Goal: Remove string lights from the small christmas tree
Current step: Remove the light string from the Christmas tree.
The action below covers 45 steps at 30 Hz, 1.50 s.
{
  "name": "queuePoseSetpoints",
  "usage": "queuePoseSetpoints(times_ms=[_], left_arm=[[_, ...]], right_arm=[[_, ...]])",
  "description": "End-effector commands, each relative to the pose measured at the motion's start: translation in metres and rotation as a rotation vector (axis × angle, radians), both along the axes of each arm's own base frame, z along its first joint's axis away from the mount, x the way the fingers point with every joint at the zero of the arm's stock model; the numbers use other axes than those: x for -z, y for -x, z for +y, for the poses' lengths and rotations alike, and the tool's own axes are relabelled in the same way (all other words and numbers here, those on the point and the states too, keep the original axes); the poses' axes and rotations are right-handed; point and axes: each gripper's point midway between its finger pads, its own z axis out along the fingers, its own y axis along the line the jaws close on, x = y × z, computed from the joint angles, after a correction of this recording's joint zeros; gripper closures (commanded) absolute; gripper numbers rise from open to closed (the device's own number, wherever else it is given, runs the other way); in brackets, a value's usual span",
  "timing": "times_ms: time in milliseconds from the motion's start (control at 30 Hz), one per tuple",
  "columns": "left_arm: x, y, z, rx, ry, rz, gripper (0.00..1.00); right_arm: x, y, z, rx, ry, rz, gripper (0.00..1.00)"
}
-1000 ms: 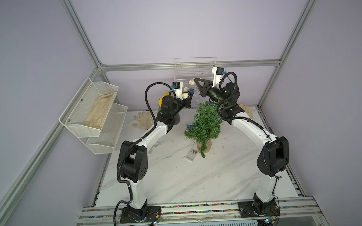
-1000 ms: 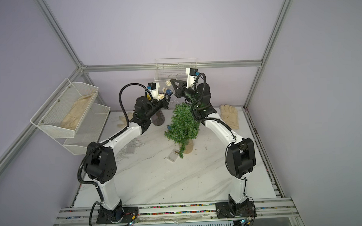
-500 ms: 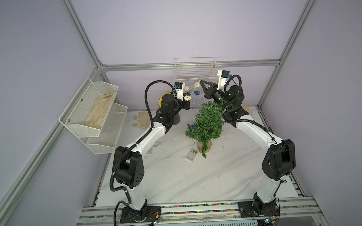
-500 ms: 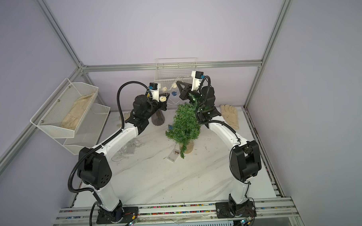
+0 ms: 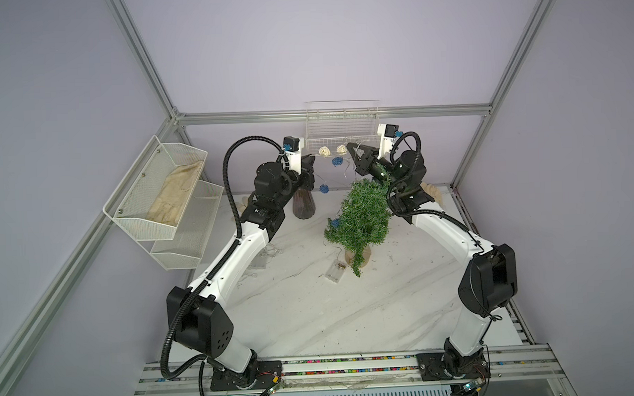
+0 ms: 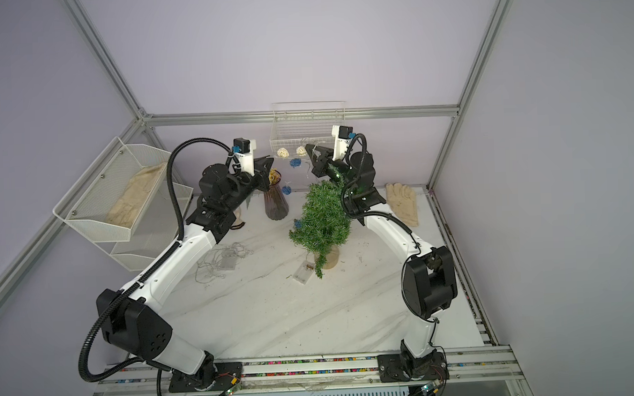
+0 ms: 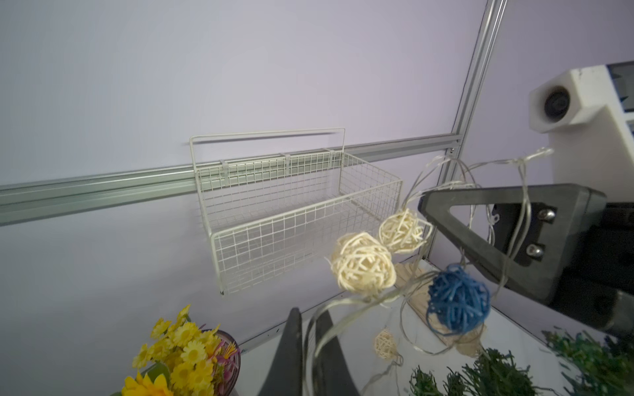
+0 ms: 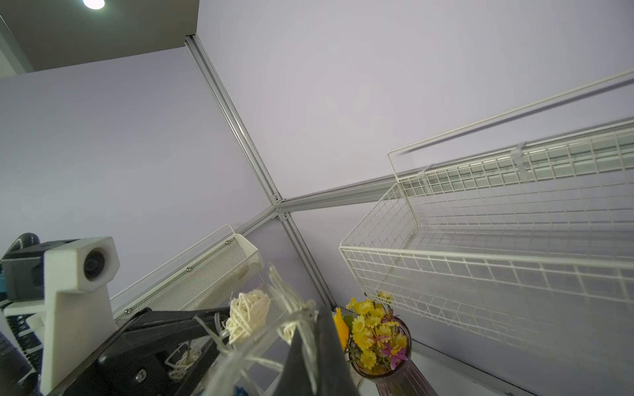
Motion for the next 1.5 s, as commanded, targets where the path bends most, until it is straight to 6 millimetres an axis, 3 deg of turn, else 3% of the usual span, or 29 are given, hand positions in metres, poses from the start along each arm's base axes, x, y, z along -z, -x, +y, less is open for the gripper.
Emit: queuePoseSetpoints(times_ms=[0,167,300,567,667,900,1000,1033,1067,1200,1300,1467], left_arm=[[-0.025,0.021,0.038,-0.104,-0.037,-0.052,1.0],[-0.043,0.055,0.06,-0.138,-0.067,-0.053,1.0],[-0.053,0.075,0.056,-0.078,-0.03,-0.031,1.0],[-0.03,0.103,0.039,0.08,0.106,0.081,1.0],[-0.021,0.102,0.036,0.095,0.154,0.095,1.0],[-0.005,0.074,0.038,0.032,0.155,0.143,0.96],[-0.01,0.067,0.035,0.035,0.181,0.114,0.89],[-0.015,0.065,0.032,0.051,0.184,0.098,0.82],[-0.018,0.062,0.028,0.073,0.188,0.084,0.62],[-0.025,0.056,0.008,0.179,0.188,0.048,0.34],[-0.017,0.047,-0.015,0.303,0.188,0.031,0.28],[-0.009,0.036,-0.04,0.459,0.211,-0.032,0.25]], right_arm=[[-0.008,-0.001,-0.013,0.042,0.002,-0.012,1.0],[-0.005,-0.002,-0.012,0.036,0.006,-0.006,1.0],[-0.002,-0.004,-0.01,0.03,0.006,-0.001,1.0],[0.0,-0.007,-0.008,0.023,0.011,0.002,1.0],[-0.001,-0.008,-0.007,0.019,0.012,0.0,1.0],[-0.007,-0.004,0.0,-0.03,0.005,-0.019,1.0],[-0.01,0.001,0.004,-0.065,0.01,-0.033,1.0],[-0.012,0.002,0.005,-0.071,0.011,-0.037,1.0],[-0.011,0.002,0.006,-0.075,0.012,-0.038,1.0],[-0.013,0.003,0.006,-0.077,0.011,-0.043,1.0],[-0.015,0.004,0.007,-0.089,0.007,-0.051,1.0],[-0.016,0.006,0.011,-0.113,0.007,-0.054,1.0]])
